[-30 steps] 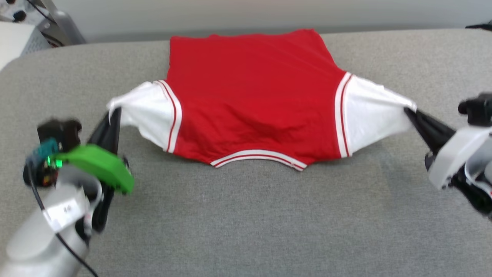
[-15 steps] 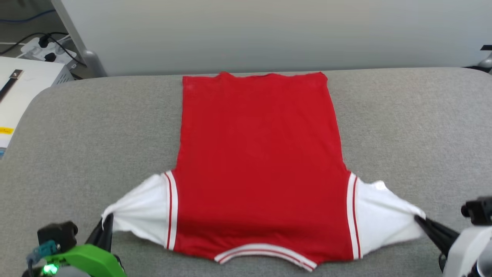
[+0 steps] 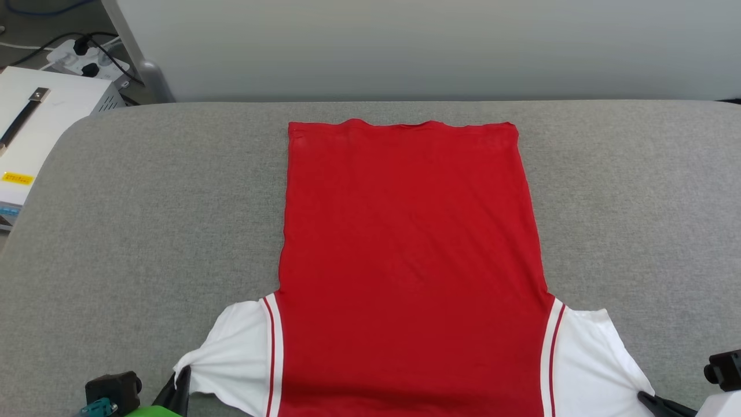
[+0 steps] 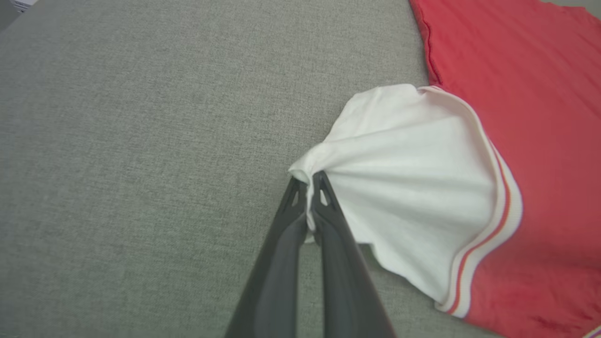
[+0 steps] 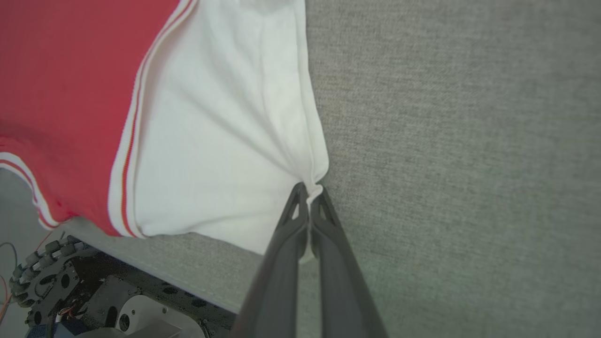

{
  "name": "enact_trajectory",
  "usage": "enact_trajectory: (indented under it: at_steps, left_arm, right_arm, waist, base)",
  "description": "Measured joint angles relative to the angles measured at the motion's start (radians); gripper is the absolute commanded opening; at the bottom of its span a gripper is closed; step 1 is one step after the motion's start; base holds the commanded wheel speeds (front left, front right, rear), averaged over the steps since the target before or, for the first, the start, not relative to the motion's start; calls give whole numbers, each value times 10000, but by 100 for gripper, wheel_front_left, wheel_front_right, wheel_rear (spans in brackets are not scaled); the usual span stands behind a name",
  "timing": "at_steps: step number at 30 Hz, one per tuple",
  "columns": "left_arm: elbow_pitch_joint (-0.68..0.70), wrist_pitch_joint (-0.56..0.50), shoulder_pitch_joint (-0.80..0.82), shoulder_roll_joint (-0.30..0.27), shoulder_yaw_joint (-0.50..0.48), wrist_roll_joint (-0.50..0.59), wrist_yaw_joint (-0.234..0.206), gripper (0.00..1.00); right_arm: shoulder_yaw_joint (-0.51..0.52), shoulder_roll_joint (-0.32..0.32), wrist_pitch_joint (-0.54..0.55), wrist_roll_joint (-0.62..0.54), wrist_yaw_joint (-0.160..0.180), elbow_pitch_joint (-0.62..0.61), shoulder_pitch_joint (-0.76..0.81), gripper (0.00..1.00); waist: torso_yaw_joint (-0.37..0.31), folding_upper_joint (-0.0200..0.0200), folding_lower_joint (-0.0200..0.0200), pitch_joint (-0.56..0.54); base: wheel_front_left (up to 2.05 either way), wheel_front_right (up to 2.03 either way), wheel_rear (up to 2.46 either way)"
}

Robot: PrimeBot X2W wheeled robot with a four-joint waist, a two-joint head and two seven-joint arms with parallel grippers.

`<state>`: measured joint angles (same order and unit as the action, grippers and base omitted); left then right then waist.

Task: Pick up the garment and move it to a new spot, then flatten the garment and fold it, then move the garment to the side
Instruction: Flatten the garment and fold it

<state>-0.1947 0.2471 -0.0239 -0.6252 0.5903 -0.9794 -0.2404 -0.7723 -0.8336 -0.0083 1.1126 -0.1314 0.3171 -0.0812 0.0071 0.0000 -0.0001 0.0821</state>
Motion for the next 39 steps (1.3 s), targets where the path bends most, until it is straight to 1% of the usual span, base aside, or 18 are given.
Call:
enact_trajectory:
  at_steps: [1,2,3,5,9,13,16,18,21,23,27,28,32,35,39]
  left_arm:
    - [-10,0,44,23,8,36,25,0]
    - [-10,0,113,40,19,77,48,0]
    - [-8,0,193,63,25,134,77,0]
    - [12,2,374,128,35,228,90,0]
    - [215,23,768,276,27,516,121,0]
    - [546,77,1162,366,-15,892,113,0]
    - [855,84,1522,487,-42,1210,65,0]
    - [1085,88,1754,594,-54,1417,58,0]
    - [1375,88,2132,752,-35,1705,21,0]
    - [1528,88,2382,901,-23,2004,8,0]
    - [1806,88,2774,1256,-40,2343,-17,0]
    - [1996,88,3013,1521,-107,2692,-12,0]
    - [2194,90,3172,1847,-215,3020,2,0]
    - [2278,88,3224,2048,-274,3271,75,0]
    - [2270,88,3269,2276,-395,3409,171,0]
  right_arm:
    - [86,36,113,-2,0,-13,0,50]
    - [203,67,232,-13,0,-38,-4,98]
    - [341,86,282,-61,0,-71,-17,100]
    - [654,90,359,-153,0,-190,-76,100]
    - [1643,-56,293,-376,0,-700,-585,100]
    - [2934,-347,265,-721,0,-1260,-1697,100]
    - [3753,-479,719,-1083,0,-1536,-2813,100]
    - [4134,-476,1375,-1091,0,-1751,-3617,100]
    - [4222,-535,3024,-1275,0,-1866,-4966,100]
    - [4069,-573,4621,-1329,0,-1733,-5973,100]
    - [3818,-420,7137,-1651,0,-1058,-7975,100]
    - [3611,-21,8776,-1973,0,-389,-9225,100]
    - [3400,629,10069,-2702,0,550,-10219,100]
    - [3388,965,10322,-3233,0,1141,-10593,100]
    - [3382,1258,10226,-3576,0,1760,-10608,100]
  waist:
    - [5,0,0,32]
    - [14,0,0,77]
    - [26,0,0,122]
    - [57,0,0,213]
    - [157,0,0,457]
    - [295,0,0,811]
    - [432,0,0,1147]
    - [537,0,0,1399]
    - [723,0,0,1838]
    - [876,0,1,2178]
    - [1209,0,1,2836]
    - [1481,0,1,3324]
    - [1871,0,2,3930]
    - [2161,0,2,4339]
    - [2548,0,2,4805]
  base:
    - [0,0,0]
    - [0,0,0]
    - [0,0,0]
    - [0,0,0]
    - [0,0,0]
    - [0,0,0]
    - [0,0,0]
    - [0,0,0]
    - [0,0,0]
    - [0,0,0]
    - [0,0,0]
    - [0,0,0]
    - [0,0,0]
    - [0,0,0]
    - [0,0,0]
